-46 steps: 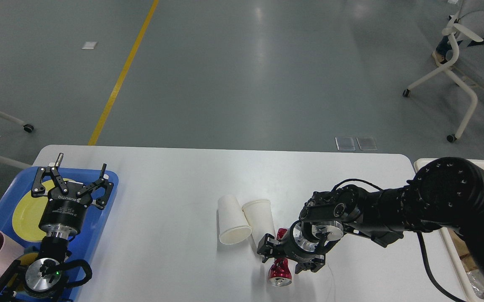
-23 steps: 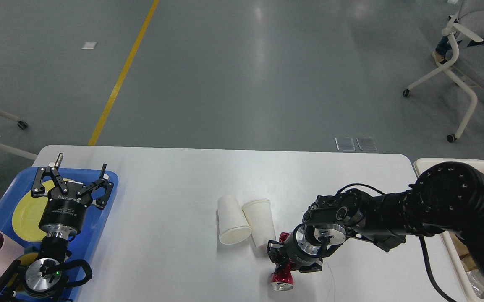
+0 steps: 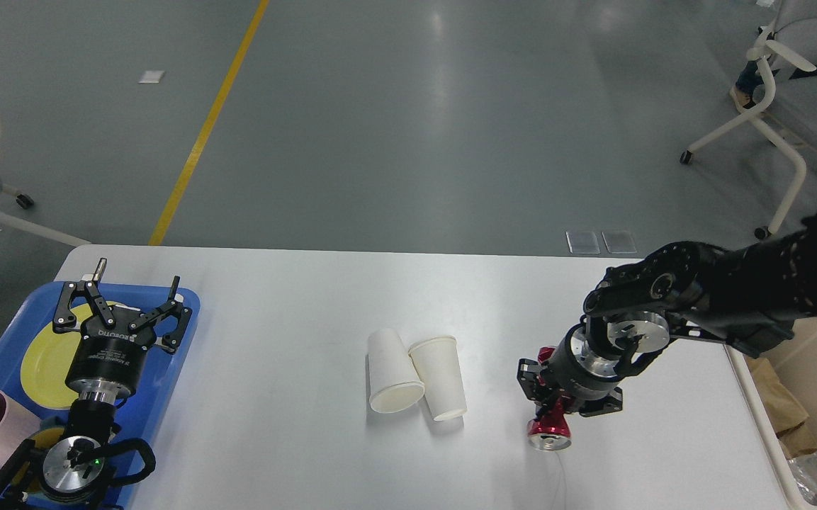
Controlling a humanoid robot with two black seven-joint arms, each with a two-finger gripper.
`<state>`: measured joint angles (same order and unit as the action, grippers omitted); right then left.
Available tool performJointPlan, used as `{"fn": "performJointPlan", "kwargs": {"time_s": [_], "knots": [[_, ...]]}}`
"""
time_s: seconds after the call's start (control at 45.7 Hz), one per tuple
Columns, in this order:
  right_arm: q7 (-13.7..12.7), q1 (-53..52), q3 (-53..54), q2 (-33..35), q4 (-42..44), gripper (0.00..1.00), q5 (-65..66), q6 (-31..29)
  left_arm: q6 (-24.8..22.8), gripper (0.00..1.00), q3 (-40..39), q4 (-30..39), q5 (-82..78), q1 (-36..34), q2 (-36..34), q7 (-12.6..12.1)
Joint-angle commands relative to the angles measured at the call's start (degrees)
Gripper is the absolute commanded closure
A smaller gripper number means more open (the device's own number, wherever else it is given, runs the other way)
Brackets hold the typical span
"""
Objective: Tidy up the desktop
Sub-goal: 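Lift the red can and carry it to the white bin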
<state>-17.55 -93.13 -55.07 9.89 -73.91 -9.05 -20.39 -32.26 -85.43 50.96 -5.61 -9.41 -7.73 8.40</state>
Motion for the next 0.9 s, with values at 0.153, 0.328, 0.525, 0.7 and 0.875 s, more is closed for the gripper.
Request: {"fn": "performJointPlan", "kwargs": {"time_s": [0.153, 0.328, 0.525, 0.7, 0.875], "knots": [[3.2, -28.1, -16.9, 4.3, -17.1, 1.00, -3.6, -7.8, 0.0, 0.04, 0.0, 0.0, 0.1, 0.0, 0.0, 0.0], [9.9, -45.0, -24.9, 6.5, -21.6, 1.00, -3.6, -20.5, 0.0, 0.04, 0.0, -0.1, 0.1, 0.0, 0.0, 0.0], [15.3, -50.8, -34.1, 6.5, -22.9, 1.00, -3.5, -21.8, 0.0, 0.04, 0.0, -0.1, 0.1, 0.0, 0.0, 0.0], [15.1, -48.0, -37.9, 9.1, -21.5, 1.00, -3.0, -17.1, 0.0, 0.04, 0.0, -0.1, 0.1, 0.0, 0.0, 0.0], [14.6, -36.4, -42.1, 15.0, -16.4, 1.00, -2.8, -4.3, 0.0, 0.04, 0.0, -0.1, 0.1, 0.0, 0.0, 0.0]]}}
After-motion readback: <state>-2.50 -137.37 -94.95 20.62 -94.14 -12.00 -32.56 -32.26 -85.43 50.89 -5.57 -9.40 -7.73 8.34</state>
